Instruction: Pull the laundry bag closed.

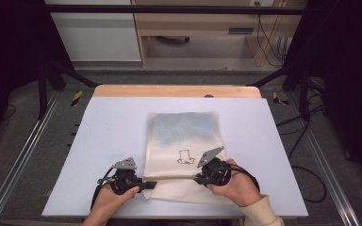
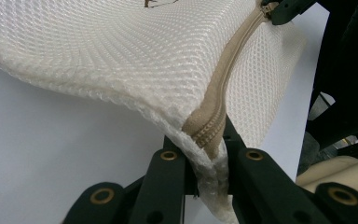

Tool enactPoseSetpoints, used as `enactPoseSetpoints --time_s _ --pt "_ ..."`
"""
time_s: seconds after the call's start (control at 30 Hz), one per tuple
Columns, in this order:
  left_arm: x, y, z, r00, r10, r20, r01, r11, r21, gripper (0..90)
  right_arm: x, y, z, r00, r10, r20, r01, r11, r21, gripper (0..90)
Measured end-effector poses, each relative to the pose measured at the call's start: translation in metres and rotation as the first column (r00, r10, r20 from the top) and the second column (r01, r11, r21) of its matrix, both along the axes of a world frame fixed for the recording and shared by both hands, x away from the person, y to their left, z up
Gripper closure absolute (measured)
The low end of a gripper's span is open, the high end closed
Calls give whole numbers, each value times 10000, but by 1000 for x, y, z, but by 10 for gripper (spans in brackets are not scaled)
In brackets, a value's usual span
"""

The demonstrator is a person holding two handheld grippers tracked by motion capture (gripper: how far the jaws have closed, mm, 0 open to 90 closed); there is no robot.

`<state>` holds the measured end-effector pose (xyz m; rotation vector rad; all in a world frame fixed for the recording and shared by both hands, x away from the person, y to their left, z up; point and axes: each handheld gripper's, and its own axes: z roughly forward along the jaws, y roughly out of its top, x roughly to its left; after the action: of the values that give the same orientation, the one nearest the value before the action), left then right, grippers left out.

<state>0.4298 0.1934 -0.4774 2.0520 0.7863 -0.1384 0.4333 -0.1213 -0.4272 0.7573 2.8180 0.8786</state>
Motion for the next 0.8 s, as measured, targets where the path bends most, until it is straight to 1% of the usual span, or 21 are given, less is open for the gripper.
enactPoseSetpoints --time_s 0.1,0.27,0.3,0.43,0.57,0.63,0.8 --pt "0 0 0 10000 -5 3 5 10000 10 840 0 -1 0 10000 58 44 -58 10000 4 819" --pt "0 0 0 10000 9 2 -9 10000 21 840 -1 -3 -1 10000 -15 8 15 10000 -25 819" --pt "0 0 0 10000 4 13 -4 10000 29 840 -2 -5 -2 10000 -79 -37 79 10000 39 819" --pt "0 0 0 10000 32 11 -32 10000 18 840 -2 -8 -2 9998 -203 -14 203 9998 -35 819" --pt "0 1 0 10000 49 37 -49 10000 38 840 -3 -14 -2 9996 -293 -12 293 9996 18 819" --pt "0 1 0 9999 94 74 -94 9999 54 839 -4 -19 -3 9991 -427 -31 427 9991 3 819" --pt "0 1 0 9999 114 109 -115 9999 91 840 -6 -25 -5 9988 -489 16 489 9988 48 819"
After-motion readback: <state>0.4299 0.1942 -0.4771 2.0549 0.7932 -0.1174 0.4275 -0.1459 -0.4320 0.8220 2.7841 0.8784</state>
